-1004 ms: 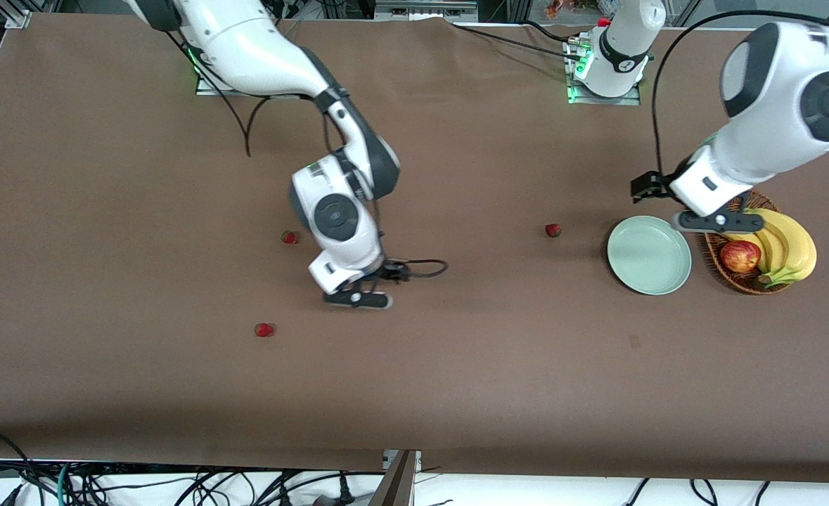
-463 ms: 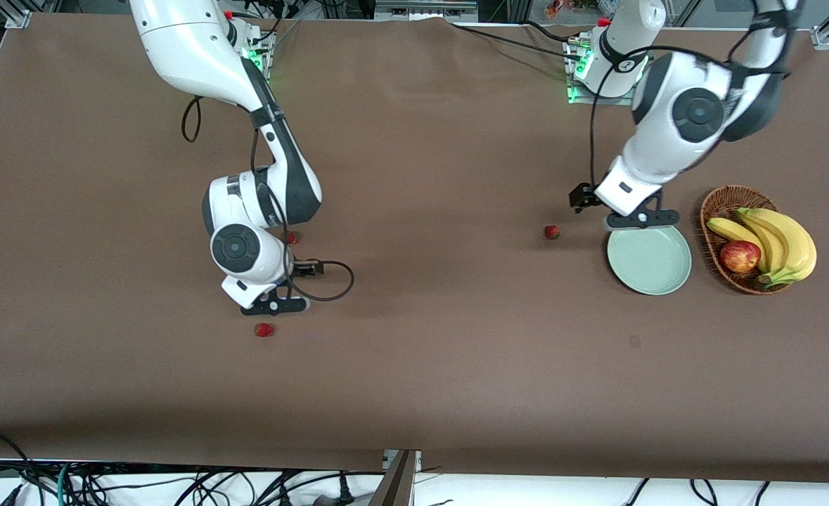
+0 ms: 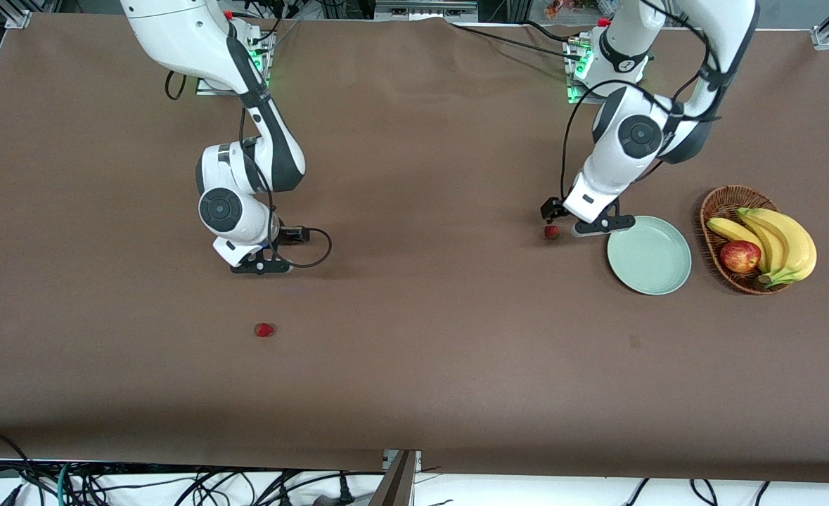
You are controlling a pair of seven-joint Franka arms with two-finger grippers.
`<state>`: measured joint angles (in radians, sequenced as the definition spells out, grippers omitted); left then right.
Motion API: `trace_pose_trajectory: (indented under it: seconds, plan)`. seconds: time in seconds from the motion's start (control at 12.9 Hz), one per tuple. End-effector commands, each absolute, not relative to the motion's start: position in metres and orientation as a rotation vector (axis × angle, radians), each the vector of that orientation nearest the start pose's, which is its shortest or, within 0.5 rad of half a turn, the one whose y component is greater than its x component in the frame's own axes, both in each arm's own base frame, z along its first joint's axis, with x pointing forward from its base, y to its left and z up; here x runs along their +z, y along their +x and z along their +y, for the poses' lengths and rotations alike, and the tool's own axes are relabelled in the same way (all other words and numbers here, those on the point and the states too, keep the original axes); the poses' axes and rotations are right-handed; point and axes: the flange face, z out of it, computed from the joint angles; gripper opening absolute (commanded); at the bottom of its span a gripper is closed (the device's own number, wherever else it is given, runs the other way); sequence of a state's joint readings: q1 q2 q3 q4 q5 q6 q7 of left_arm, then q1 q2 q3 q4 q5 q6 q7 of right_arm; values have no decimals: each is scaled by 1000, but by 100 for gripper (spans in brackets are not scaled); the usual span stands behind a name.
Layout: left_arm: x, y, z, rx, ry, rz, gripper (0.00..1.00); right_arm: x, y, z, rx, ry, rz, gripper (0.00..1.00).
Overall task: Collect all strawberries into plate
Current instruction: 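Grasp the strawberry with the left gripper while the right gripper takes another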
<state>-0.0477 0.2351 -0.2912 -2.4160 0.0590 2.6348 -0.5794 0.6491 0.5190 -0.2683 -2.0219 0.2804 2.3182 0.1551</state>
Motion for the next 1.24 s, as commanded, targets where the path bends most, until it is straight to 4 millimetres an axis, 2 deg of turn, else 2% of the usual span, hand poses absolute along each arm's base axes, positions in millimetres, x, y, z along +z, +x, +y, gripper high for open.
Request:
trace_pose_trajectory:
  seconds: [0.0, 0.23, 0.31, 0.39, 0.54, 0.62, 0.69, 0.77, 0.93, 1.0, 1.16]
  plan:
    - [179, 464, -187, 2, -3154, -373, 100, 184, 518, 223, 301, -3096, -64, 75]
    - [167, 463, -190, 18, -3139, -394, 100, 183, 517, 223, 291, -3097, -70, 58]
    - [168, 464, -190, 16, -3140, -394, 100, 183, 517, 223, 290, -3095, -79, 48]
    - [169, 467, -189, 9, -3140, -405, 75, 185, 518, 224, 285, -3094, -80, 39]
    - [171, 471, -187, 1, -3138, -413, 41, 189, 520, 225, 281, -3090, -97, 18]
    - [175, 476, -188, -9, -3138, -419, 30, 193, 522, 226, 271, -3086, -101, 12]
    - [174, 476, -187, -3, -3136, -419, 22, 197, 525, 228, 258, -3083, -99, 12]
    - [175, 475, -187, -2, -3134, -416, 18, 204, 532, 232, 235, -3079, -88, 11]
    - [184, 485, -186, 21, -3111, -400, 18, 228, 550, 258, 163, -3063, -59, 12]
    - [200, 506, -183, 53, -3076, -393, 18, 244, 554, 284, 135, -3052, -42, 12]
    - [229, 541, -158, 153, -3047, -353, 18, 252, 569, 342, 110, -3036, 69, 12]
